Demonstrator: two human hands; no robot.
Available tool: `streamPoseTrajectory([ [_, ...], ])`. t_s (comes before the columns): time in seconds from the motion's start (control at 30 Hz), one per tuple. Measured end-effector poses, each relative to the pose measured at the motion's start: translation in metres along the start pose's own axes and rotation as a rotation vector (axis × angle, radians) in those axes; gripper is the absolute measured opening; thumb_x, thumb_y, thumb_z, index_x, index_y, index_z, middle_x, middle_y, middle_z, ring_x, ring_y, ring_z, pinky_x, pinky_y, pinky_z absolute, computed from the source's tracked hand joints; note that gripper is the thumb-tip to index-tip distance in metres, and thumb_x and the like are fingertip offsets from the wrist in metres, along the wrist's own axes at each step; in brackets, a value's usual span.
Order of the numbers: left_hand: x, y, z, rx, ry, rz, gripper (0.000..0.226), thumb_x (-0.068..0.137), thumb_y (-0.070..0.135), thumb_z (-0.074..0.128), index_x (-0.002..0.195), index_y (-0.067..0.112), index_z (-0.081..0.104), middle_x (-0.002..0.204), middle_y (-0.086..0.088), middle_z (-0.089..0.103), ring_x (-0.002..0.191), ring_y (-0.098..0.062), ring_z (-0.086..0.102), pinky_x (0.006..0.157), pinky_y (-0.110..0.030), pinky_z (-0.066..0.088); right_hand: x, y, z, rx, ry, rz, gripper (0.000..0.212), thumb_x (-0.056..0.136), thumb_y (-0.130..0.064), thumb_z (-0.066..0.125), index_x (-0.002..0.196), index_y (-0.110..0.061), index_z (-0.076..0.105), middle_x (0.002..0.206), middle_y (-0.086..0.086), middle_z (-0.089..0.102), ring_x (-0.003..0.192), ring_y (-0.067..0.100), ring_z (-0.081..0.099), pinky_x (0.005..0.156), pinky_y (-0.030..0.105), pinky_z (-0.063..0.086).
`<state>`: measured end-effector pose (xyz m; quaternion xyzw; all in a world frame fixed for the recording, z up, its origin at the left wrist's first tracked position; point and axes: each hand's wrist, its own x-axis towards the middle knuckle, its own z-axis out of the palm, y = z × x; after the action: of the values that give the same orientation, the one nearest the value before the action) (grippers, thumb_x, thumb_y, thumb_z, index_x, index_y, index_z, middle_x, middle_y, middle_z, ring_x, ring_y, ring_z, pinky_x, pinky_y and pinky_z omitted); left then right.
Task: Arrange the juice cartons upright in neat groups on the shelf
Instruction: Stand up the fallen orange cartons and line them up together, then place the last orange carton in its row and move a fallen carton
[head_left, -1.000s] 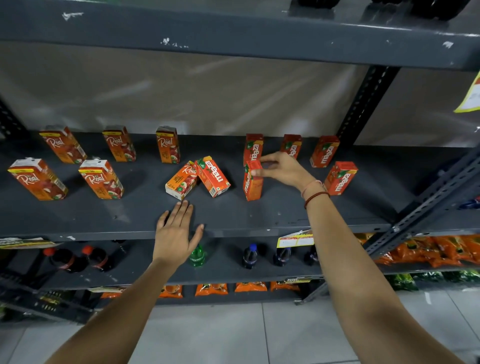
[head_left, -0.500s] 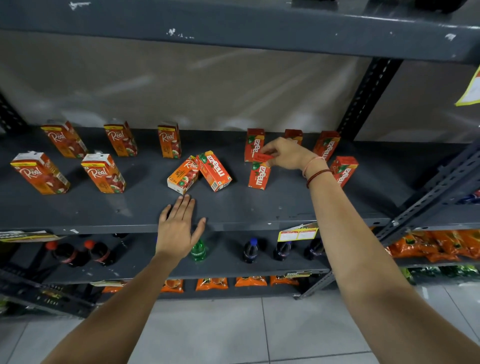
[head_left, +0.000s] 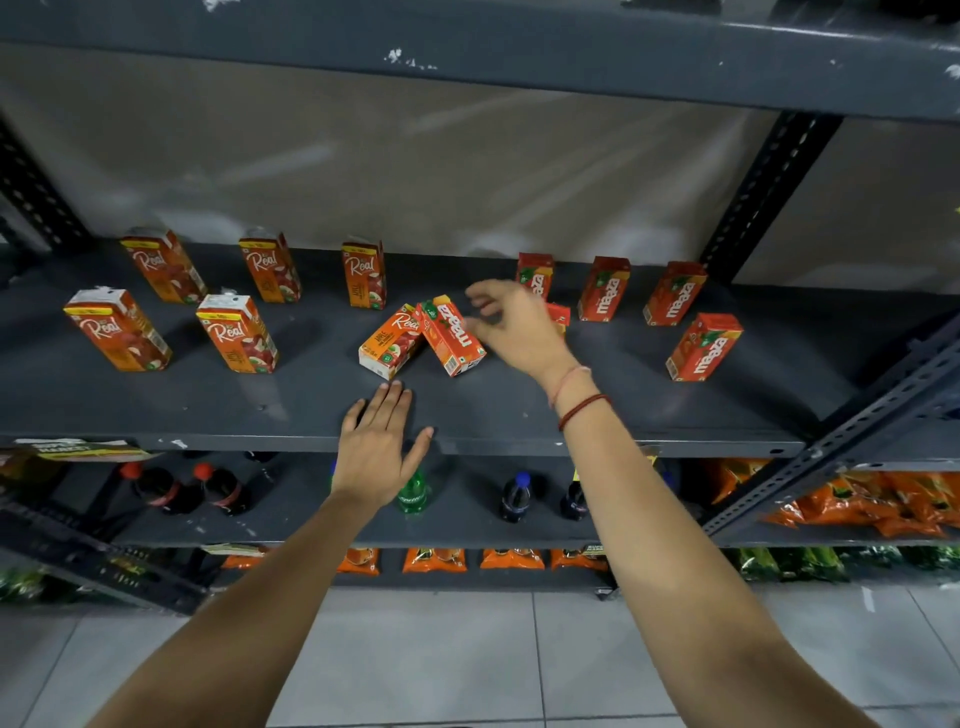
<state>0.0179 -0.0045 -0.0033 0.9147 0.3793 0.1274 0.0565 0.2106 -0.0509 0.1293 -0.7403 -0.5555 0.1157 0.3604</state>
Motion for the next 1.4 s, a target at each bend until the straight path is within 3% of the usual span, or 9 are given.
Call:
streamPoseTrajectory([
  [0.1, 0.0, 0.0, 0.0, -0.002, -0.002, 0.003, 0.069, 0.09, 0.053, 0.02, 0.136, 0.006, 0.043, 0.145, -0.012, 0.043, 0.137, -0.024, 0.034, 0.111, -0.046, 0.026, 0.007, 0.007, 0.038, -0.125, -0.23, 0.206, 0.05, 0.089, -0.02, 0.059, 0.132, -0.001, 0.041, 0.133, 0.022, 0.048, 0.125, 0.036, 0.044, 0.107, 0.043, 0.036],
  [0.2, 0.0, 0.0, -0.001, -0.015, 0.006, 0.01, 0.068, 0.091, 0.052, 0.023, 0.134, 0.005, 0.046, 0.142, -0.014, 0.046, 0.134, -0.026, 0.038, 0.109, -0.046, 0.029, 0.013, 0.02, 0.057, -0.061, -0.304, 0.447, 0.056, 0.092, -0.026, 0.055, 0.137, -0.002, 0.031, 0.141, 0.022, 0.041, 0.129, 0.037, 0.042, 0.108, 0.042, 0.036],
  [0.33, 0.0, 0.0, 0.0, -0.01, 0.014, 0.016, 0.066, 0.091, 0.051, 0.025, 0.133, 0.005, 0.047, 0.141, -0.014, 0.047, 0.133, -0.026, 0.04, 0.109, -0.046, 0.03, 0.021, 0.026, 0.06, 0.077, -0.291, 0.517, 0.058, 0.079, -0.024, 0.072, 0.127, -0.006, 0.046, 0.132, 0.015, 0.056, 0.119, 0.03, 0.054, 0.098, 0.036, 0.043],
  [0.47, -0.001, 0.0, 0.0, -0.012, 0.021, 0.017, 0.065, 0.091, 0.05, 0.027, 0.132, 0.004, 0.047, 0.141, -0.015, 0.048, 0.132, -0.026, 0.041, 0.108, -0.046, 0.031, 0.015, 0.034, 0.061, 0.218, -0.288, 0.603, 0.075, 0.063, -0.032, 0.085, 0.123, -0.004, 0.051, 0.125, 0.013, 0.06, 0.115, 0.028, 0.056, 0.1, 0.043, 0.048],
  [0.7, -0.001, 0.0, 0.001, -0.007, 0.018, 0.016, 0.066, 0.091, 0.05, 0.026, 0.133, 0.004, 0.046, 0.142, -0.015, 0.046, 0.133, -0.026, 0.039, 0.109, -0.045, 0.029, -0.01, 0.038, 0.077, 0.299, -0.158, 0.553, 0.063, 0.057, -0.037, 0.087, 0.107, -0.009, 0.059, 0.113, 0.008, 0.066, 0.105, 0.022, 0.06, 0.087, 0.03, 0.047],
  [0.8, -0.001, 0.0, 0.001, -0.009, 0.018, 0.009, 0.067, 0.09, 0.05, 0.025, 0.133, 0.004, 0.046, 0.142, -0.015, 0.045, 0.134, -0.026, 0.039, 0.109, -0.046, 0.029, -0.022, 0.038, 0.08, 0.341, -0.087, 0.503, 0.062, 0.053, -0.028, 0.09, 0.1, -0.011, 0.053, 0.116, 0.01, 0.066, 0.105, 0.021, 0.062, 0.091, 0.034, 0.051],
  [0.9, -0.001, 0.001, 0.001, -0.007, 0.023, 0.014, 0.067, 0.09, 0.05, 0.026, 0.132, 0.002, 0.047, 0.141, -0.016, 0.046, 0.133, -0.027, 0.04, 0.108, -0.046, 0.03, -0.033, 0.037, 0.08, 0.416, -0.116, 0.479, 0.067, 0.053, -0.024, 0.09, 0.108, -0.009, 0.054, 0.118, 0.012, 0.065, 0.109, 0.023, 0.062, 0.098, 0.04, 0.05],
  [1.3, -0.002, -0.002, 0.001, -0.022, -0.005, 0.018, 0.07, 0.089, 0.052, 0.022, 0.137, 0.004, 0.041, 0.145, -0.015, 0.041, 0.137, -0.026, 0.033, 0.111, -0.045, 0.023, -0.072, 0.024, 0.081, 0.574, -0.173, 0.455, 0.069, 0.062, -0.02, 0.086, 0.119, -0.006, 0.049, 0.119, 0.013, 0.064, 0.109, 0.023, 0.062, 0.096, 0.037, 0.051],
  [1.4, -0.002, -0.001, 0.001, -0.02, -0.009, 0.012, 0.07, 0.088, 0.051, 0.023, 0.136, 0.003, 0.042, 0.145, -0.015, 0.042, 0.136, -0.027, 0.034, 0.11, -0.046, 0.026, -0.076, 0.029, 0.078, 0.617, -0.147, 0.479, 0.061, 0.063, -0.017, 0.086, 0.112, -0.01, 0.051, 0.116, 0.011, 0.065, 0.108, 0.022, 0.062, 0.091, 0.031, 0.052],
])
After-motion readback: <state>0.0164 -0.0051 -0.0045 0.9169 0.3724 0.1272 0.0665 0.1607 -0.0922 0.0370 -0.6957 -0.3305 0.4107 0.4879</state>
